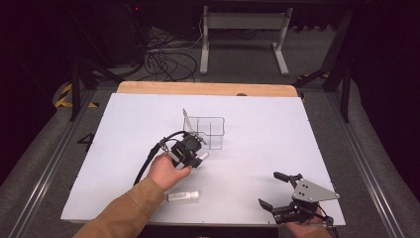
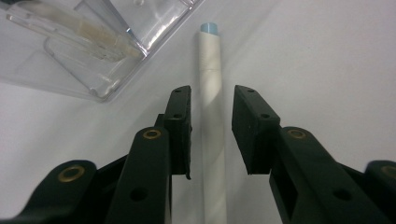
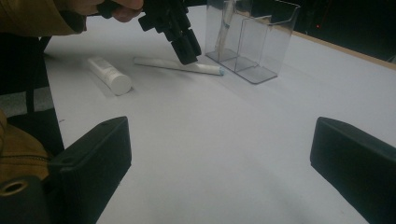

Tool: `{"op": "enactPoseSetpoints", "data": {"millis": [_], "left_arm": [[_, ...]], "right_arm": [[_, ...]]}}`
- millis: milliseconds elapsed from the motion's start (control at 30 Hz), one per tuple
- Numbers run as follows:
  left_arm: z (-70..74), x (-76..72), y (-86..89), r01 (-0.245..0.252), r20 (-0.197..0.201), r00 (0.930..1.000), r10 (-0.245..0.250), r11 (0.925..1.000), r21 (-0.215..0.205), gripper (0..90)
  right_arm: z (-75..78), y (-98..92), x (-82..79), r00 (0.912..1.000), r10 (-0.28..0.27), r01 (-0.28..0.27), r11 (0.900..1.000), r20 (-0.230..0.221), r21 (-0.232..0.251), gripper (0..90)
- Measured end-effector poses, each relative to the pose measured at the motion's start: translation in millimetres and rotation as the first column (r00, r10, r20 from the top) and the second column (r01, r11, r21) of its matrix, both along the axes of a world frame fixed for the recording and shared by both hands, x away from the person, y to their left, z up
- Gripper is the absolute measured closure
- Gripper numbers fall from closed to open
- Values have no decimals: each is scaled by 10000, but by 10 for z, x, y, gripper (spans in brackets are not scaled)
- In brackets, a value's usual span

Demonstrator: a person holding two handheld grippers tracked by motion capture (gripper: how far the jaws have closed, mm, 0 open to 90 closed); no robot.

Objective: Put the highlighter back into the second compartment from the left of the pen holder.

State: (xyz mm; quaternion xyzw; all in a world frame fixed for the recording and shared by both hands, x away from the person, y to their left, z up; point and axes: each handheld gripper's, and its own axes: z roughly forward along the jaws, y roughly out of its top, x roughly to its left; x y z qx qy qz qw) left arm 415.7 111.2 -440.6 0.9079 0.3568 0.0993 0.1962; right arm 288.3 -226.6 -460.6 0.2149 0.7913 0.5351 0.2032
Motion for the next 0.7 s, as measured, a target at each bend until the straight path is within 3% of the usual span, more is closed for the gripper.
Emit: {"op": "enactPoseSetpoints", "data": {"millis": [467,700], "left_arm": [[-100,12,-76,316,-97,9995,-310,9974,655,775],[-98,7,-78,430,-85,9991,-425,9965,710,777]], "right_arm": [[0,-3,-1,10000,1,-1,10000,3,-1,58],[0,-2,-2,10000,3,-3,10000,10,-16,58]]}}
